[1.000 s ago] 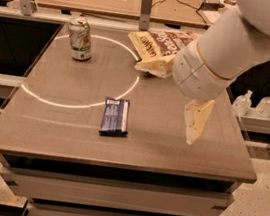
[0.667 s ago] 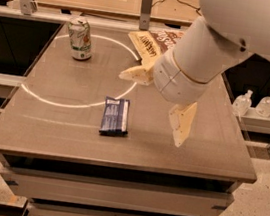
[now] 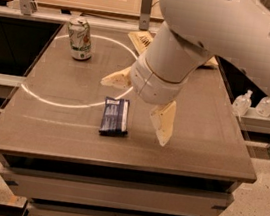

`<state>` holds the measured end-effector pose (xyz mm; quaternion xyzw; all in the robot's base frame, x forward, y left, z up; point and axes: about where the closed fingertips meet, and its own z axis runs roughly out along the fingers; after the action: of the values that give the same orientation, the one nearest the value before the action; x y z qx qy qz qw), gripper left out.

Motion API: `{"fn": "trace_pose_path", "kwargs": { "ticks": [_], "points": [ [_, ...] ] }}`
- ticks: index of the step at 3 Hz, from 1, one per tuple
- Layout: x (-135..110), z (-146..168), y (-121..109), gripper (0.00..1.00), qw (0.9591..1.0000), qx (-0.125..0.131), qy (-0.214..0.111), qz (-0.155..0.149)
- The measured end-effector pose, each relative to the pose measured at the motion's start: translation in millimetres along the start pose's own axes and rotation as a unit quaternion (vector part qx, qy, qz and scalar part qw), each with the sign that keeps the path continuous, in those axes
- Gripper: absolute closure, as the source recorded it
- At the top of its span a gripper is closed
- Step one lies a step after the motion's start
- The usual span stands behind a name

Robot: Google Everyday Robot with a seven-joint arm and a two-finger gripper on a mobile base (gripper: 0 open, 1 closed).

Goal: Move rxbar chocolate near 7up can

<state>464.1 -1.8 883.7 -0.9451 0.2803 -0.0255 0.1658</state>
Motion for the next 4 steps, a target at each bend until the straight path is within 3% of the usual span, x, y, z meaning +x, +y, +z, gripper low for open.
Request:
{"fn": "trace_pose_path", "kwargs": {
  "ticks": [1, 2, 3, 4],
  "points": [
    [-2.1, 9.4, -5.0, 0.00, 0.9997, -0.017, -0.001, -0.019],
    [4.5, 14.2, -5.3, 0.00, 0.9964, -0.050, 0.020, -0.066],
    [4.5, 14.2, -5.3, 0.00, 0.9964, -0.050, 0.020, -0.066],
    [6.8, 16.9, -9.2, 0.00, 0.9930, -0.069, 0.003, -0.096]
  ]
}}
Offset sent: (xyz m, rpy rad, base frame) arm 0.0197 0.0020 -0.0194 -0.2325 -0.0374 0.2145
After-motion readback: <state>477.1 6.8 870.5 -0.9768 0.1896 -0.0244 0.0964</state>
